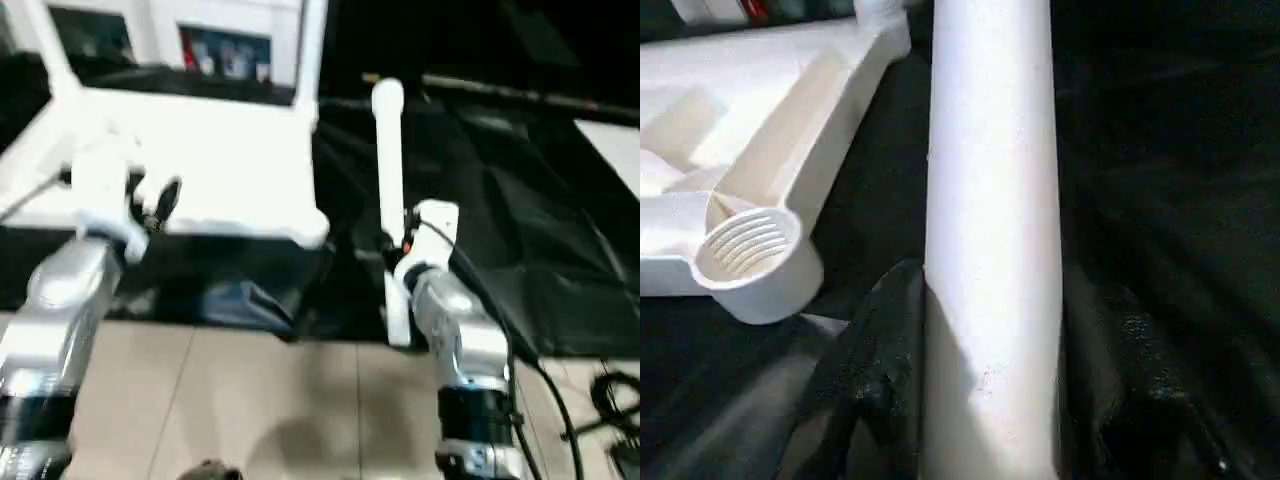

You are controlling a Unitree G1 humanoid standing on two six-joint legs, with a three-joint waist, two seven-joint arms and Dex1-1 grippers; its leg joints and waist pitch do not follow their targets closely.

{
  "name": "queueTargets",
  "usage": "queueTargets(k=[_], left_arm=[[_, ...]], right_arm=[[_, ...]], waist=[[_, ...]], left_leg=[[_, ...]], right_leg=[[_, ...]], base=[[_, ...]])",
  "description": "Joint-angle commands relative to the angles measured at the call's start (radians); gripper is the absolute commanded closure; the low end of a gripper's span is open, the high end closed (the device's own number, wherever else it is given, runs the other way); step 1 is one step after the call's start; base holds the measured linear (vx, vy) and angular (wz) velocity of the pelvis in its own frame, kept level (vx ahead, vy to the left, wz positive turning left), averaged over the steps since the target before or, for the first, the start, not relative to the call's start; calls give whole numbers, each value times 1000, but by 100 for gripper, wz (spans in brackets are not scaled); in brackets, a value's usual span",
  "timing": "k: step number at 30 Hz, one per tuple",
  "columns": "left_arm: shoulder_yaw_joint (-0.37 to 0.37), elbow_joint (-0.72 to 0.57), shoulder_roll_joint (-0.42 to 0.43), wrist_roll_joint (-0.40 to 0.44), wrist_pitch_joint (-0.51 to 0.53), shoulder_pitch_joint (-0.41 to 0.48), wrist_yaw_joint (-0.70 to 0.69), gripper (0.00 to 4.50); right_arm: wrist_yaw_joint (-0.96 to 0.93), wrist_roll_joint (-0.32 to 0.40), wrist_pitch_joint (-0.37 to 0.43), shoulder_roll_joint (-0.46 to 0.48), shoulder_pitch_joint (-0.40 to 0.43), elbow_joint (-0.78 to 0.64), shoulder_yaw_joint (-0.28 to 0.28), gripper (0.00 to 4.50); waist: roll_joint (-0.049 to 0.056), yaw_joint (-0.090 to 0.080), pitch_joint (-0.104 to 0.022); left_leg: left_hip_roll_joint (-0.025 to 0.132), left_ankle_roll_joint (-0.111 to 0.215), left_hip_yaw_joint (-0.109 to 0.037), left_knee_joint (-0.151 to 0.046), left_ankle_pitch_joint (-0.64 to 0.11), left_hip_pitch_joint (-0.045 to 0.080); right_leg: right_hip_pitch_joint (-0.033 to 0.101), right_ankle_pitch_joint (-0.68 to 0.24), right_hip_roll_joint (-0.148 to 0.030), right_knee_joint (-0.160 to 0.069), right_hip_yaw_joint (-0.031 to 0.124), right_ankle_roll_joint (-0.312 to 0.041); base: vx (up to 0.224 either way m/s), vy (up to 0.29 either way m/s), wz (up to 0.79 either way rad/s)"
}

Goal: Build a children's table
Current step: Pick table leg

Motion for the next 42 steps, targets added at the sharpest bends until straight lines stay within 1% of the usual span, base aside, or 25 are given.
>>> queueTargets(k=[1, 2, 3, 4, 6, 7, 8, 10, 11, 13, 14, 15, 17, 18, 20, 21, 23, 25, 26, 28, 30, 32, 36, 37, 42], left_arm=[[-12, 55, -18, -67, 52, -42, -57, 177], [-8, 69, -28, -92, 74, -52, -76, 177], [2, 76, -41, -125, 113, -59, -92, 159], [38, 96, -90, -227, 224, -89, -123, 142], [66, 108, -150, -330, 327, -124, -156, 142], [66, 110, -156, -339, 335, -130, -158, 131], [54, 118, -181, -345, 348, -148, -155, 131], [35, 127, -199, -338, 354, -161, -155, 109], [21, 127, -209, -340, 373, -161, -155, 109], [13, 128, -215, -344, 387, -159, -156, 88], [-4, 122, -223, -353, 424, -148, -158, 77], [-5, 120, -225, -357, 433, -145, -159, 69], [-18, 94, -229, -389, 506, -130, -173, 51], [-18, 94, -229, -389, 506, -130, -173, 42], [-52, 90, -217, -370, 520, -119, -180, 31], [-52, 90, -217, -370, 520, -119, -180, 20], [-36, 105, -225, -372, 514, -122, -168, 8], [-19, 100, -236, -397, 524, -124, -169, 2], [-12, 94, -243, -415, 533, -124, -175, 2], [7, 82, -262, -457, 559, -122, -184, 2], [9, 74, -270, -483, 578, -120, -204, 2], [17, 69, -278, -508, 588, -118, -216, 2], [40, 48, -281, -571, 641, -120, -261, 2], [26, 50, -276, -558, 640, -118, -262, 2], [-8, 96, -265, -504, 603, -123, -239, 2]], right_arm=[[15, 11, -30, -5, -11, -12, 4, 298], [17, 14, -35, -4, -15, -8, 3, 298], [17, 16, -37, -1, -20, -4, 3, 298], [21, 23, -44, 10, -33, 7, 6, 298], [29, 34, -49, 30, -48, 14, 13, 298], [31, 37, -49, 33, -50, 15, 14, 298], [24, 70, -41, 64, -63, 11, -4, 298], [0, 121, -33, 105, -84, 8, -42, 298], [-28, 155, -37, 135, -104, 11, -73, 298], [-45, 175, -42, 152, -118, 14, -91, 298], [-70, 226, -54, 188, -148, 22, -131, 298], [-72, 233, -55, 192, -153, 27, -136, 298], [-83, 287, -51, 223, -194, 57, -178, 298], [-83, 287, -51, 223, -194, 57, -178, 298], [-97, 335, -39, 245, -232, 84, -207, 298], [-97, 335, -39, 245, -232, 84, -207, 298], [-101, 363, -26, 251, -268, 106, -213, 298], [-98, 365, -23, 252, -278, 115, -209, 298], [-97, 365, -25, 253, -283, 121, -209, 298], [-97, 365, -28, 258, -291, 136, -207, 298], [-97, 365, -37, 266, -303, 151, -207, 298], [-99, 369, -43, 266, -313, 164, -204, 298], [-99, 372, -64, 258, -338, 201, -208, 298], [-101, 374, -65, 259, -343, 204, -210, 298], [-105, 382, -70, 266, -352, 203, -208, 298]], waist=[[-26, 23, -80], [-9, 26, -74], [-3, 23, -71], [19, 5, -64], [18, -4, -63], [20, -4, -60], [13, -8, -57], [14, -7, -59], [10, -9, -58], [13, -10, -62], [5, -12, -65], [9, -11, -67], [-3, -10, -71], [2, -7, -73], [-3, -7, -78], [0, -7, -78], [-15, -5, -82], [-11, -3, -81], [-8, -1, -79], [-20, 0, -78], [-18, 7, -76], [-20, 15, -73], [-21, 12, -71], [-21, 11, -70], [-17, 12, -71]], left_leg=[[57, 49, -16, -14, -39, 25], [66, 19, -17, -39, -41, 27], [75, 9, -17, -52, -70, 30], [104, -43, -20, -81, -206, 35], [116, -83, -22, -87, -331, 49], [118, -107, -25, -87, -415, 60], [118, -112, -22, -90, -448, 61], [117, -103, -20, -88, -438, 60], [117, -94, -18, -92, -413, 54], [119, -86, -16, -95, -368, 54], [121, -75, -9, -93, -333, 58], [119, -67, -7, -92, -311, 58], [116, -34, 7, -86, -225, 53], [117, -26, 8, -84, -200, 54], [119, 17, 15, -79, -112, 55], [118, 24, 17, -77, -96, 56], [119, 54, 23, -71, -40, 59], [120, 63, 25, -68, -28, 62], [124, 58, 25, -70, -33, 66], [125, 51, 27, -71, -42, 67], [124, 36, 32, -71, -65, 70], [126, 13, 35, -73, -92, 73], [128, -30, 40, -80, -125, 72], [128, -47, 41, -81, -147, 72], [128, -60, 39, -83, -148, 73]], right_leg=[[45, 243, -154, -107, 70, -44], [48, 103, -126, -107, 45, -75], [46, 19, -115, -113, 37, -100], [41, -204, -87, -104, 15, -173], [26, -290, -77, -106, 12, -192], [15, -329, -83, -112, 17, -197], [12, -341, -87, -119, 23, -196], [11, -344, -94, -125, 28, -186], [15, -327, -93, -124, 29, -181], [17, -269, -87, -116, 29, -181], [17, -207, -85, -111, 32, -189], [18, -176, -85, -107, 32, -198], [26, -101, -85, -105, 30, -213], [28, -73, -85, -99, 29, -218], [33, 40, -81, -88, 25, -232], [32, 59, -79, -87, 25, -234], [36, 134, -78, -80, 23, -251], [34, 143, -80, -78, 24, -258], [31, 139, -79, -78, 24, -258], [32, 133, -79, -78, 24, -261], [29, 94, -82, -82, 26, -259], [28, 44, -82, -89, 28, -242], [25, -17, -79, -92, 27, -211], [25, -46, -80, -96, 29, -195], [23, -40, -78, -98, 32, -160]], base=[[-105, -127, -16], [-105, -127, -16], [-94, -79, -21], [-83, -19, -26], [-76, -8, -23], [-59, 1, -8], [-59, 1, -8], [0, 0, 0], [0, 0, 0], [0, 0, 0], [0, 0, 0], [0, 0, 0], [0, 0, 0], [0, 0, 0], [0, 0, 0], [0, 0, 0], [0, 0, 0], [0, 0, 0], [0, 0, 0], [0, 0, 0], [0, 0, 0], [0, 0, 0], [0, 0, 0], [0, 0, 0], [0, 0, 0]])
